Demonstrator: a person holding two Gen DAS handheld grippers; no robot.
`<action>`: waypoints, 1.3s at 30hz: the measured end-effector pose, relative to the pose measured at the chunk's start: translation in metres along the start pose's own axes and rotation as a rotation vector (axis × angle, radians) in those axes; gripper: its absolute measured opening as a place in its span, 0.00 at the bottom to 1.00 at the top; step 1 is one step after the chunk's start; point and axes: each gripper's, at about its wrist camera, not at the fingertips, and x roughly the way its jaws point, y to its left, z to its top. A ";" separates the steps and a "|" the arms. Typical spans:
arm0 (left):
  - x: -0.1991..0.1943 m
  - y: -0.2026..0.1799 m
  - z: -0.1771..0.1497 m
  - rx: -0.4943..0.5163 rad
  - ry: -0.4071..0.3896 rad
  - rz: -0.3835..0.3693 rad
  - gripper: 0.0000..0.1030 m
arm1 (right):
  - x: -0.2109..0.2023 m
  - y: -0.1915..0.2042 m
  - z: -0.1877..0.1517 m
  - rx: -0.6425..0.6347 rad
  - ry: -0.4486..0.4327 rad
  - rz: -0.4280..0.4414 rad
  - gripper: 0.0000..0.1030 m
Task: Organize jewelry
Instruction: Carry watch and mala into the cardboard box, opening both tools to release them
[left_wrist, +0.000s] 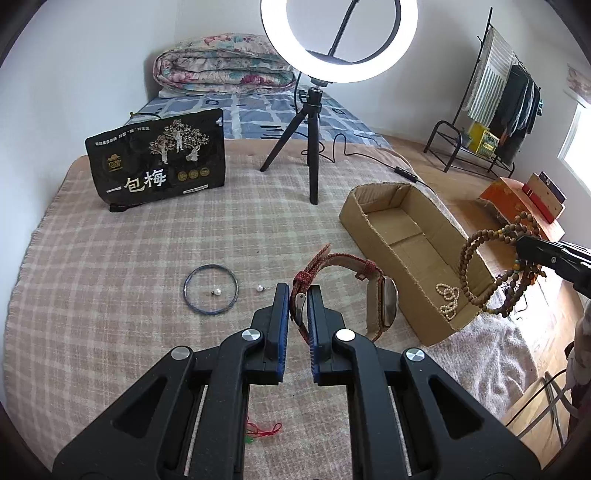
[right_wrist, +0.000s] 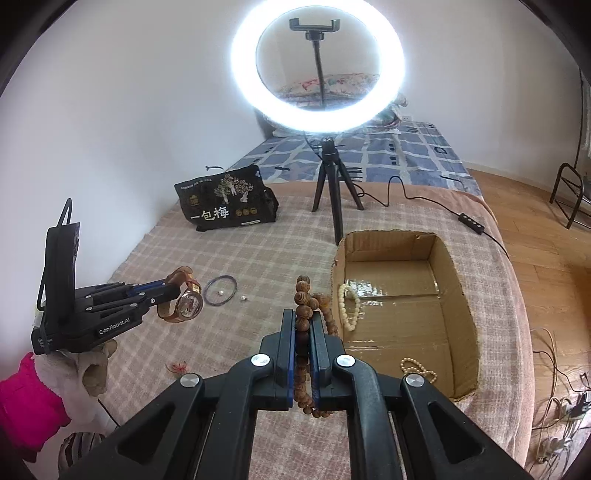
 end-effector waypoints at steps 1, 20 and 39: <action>0.001 -0.004 0.002 0.004 -0.001 -0.004 0.07 | -0.002 -0.004 0.000 0.003 -0.003 -0.009 0.04; 0.057 -0.067 0.043 0.064 0.002 -0.063 0.07 | 0.002 -0.069 0.001 0.066 -0.012 -0.063 0.04; 0.106 -0.114 0.076 0.086 -0.005 -0.089 0.07 | 0.026 -0.103 0.002 0.087 0.006 -0.085 0.04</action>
